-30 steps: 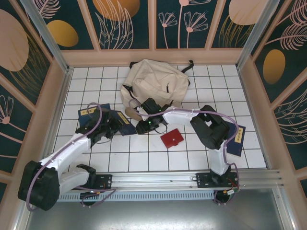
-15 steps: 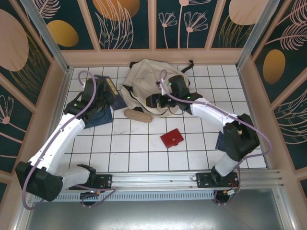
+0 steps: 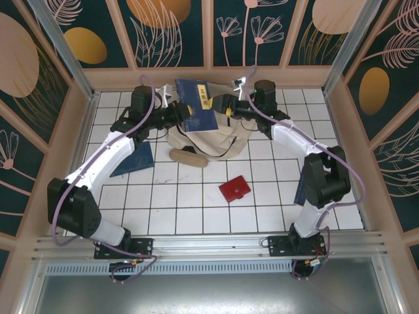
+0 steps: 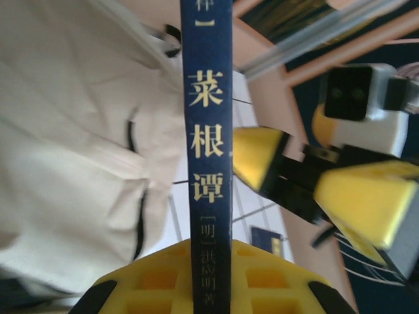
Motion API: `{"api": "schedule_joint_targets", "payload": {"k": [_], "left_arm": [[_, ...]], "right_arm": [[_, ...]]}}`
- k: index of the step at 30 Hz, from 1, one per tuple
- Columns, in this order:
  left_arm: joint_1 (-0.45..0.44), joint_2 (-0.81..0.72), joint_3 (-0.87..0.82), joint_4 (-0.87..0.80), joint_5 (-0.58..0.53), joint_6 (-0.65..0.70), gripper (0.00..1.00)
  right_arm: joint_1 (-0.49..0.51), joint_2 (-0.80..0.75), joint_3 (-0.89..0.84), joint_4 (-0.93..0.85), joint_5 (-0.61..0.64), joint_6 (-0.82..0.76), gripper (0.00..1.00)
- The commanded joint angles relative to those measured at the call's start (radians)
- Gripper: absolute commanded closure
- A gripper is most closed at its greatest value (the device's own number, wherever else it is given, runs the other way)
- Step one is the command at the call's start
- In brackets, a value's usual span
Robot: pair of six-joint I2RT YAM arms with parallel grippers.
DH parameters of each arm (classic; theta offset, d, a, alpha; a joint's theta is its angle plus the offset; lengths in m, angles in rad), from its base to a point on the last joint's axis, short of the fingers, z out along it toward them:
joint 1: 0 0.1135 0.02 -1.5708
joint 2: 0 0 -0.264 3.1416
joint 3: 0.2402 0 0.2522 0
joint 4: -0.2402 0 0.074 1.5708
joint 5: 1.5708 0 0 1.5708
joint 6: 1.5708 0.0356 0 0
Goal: Pack books, pencil case, and school supplies into a backpack
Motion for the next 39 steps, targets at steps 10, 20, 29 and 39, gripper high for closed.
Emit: {"api": "schedule_joint_targets", "payload": {"k": [10,20,29,39], "left_arm": [[0.004,0.041,0.003,0.299,0.333,-0.059,1.00],[0.023,0.018,-0.023,0.299,0.300,-0.062,1.00],[0.027,-0.018,-0.081,0.390,0.193,-0.206,0.54],[-0.006,-0.082,-0.423,0.982,-0.002,-0.607,0.32]], "right_arm": [[-0.026,0.009,-0.088,0.461,-0.225,0.344,0.22],[-0.033,-0.054,-0.201,0.748,-0.235,0.565,0.39],[-0.019,-0.109,-0.228,0.697,-0.043,0.608,0.97],[0.084,-0.089,-0.251,0.746,0.253,0.775,1.00]]}}
